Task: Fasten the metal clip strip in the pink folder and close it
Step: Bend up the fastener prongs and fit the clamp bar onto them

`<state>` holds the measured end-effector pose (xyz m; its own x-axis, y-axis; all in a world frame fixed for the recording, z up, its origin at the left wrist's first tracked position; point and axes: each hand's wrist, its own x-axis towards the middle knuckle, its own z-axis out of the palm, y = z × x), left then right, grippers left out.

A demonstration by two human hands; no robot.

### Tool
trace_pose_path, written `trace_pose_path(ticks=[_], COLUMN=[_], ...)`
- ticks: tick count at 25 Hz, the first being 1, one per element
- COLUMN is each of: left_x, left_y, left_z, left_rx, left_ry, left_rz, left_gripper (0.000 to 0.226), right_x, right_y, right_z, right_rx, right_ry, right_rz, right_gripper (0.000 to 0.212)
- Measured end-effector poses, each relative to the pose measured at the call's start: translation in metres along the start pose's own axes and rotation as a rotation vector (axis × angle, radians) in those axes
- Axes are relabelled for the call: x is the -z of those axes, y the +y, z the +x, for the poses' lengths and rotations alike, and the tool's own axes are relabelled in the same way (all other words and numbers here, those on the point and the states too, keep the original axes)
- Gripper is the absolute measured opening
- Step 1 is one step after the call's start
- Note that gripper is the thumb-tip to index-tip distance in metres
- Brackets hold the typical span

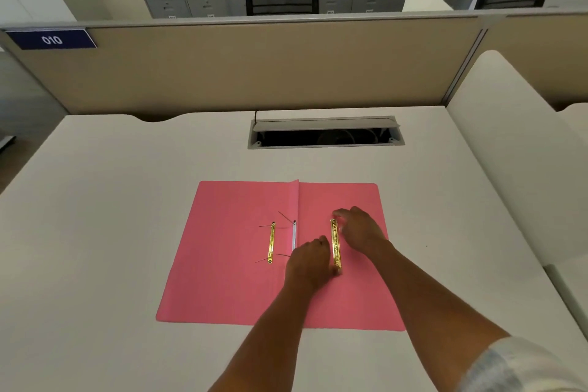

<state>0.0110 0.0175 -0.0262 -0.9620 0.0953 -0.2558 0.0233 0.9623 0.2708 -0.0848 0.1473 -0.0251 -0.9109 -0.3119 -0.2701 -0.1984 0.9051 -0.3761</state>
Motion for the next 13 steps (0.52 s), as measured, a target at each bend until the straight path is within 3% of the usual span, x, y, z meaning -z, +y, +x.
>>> trace_pose_path(ticks=[5, 13], left_x=[-0.0017, -0.004], left_y=[0.0008, 0.002], left_z=[0.0027, 0.003], left_rx=[0.019, 0.044], left_ry=[-0.01, -0.001], left_rz=[-0.038, -0.065], left_gripper=[0.06, 0.06], right_x=[-0.0036, -0.0027], right_y=[0.0018, -0.0019], right_z=[0.0, 0.0011], right_rx=[0.032, -0.061], right_ry=[0.009, 0.076], right_rz=[-0.011, 0.259], right_gripper=[0.038, 0.023])
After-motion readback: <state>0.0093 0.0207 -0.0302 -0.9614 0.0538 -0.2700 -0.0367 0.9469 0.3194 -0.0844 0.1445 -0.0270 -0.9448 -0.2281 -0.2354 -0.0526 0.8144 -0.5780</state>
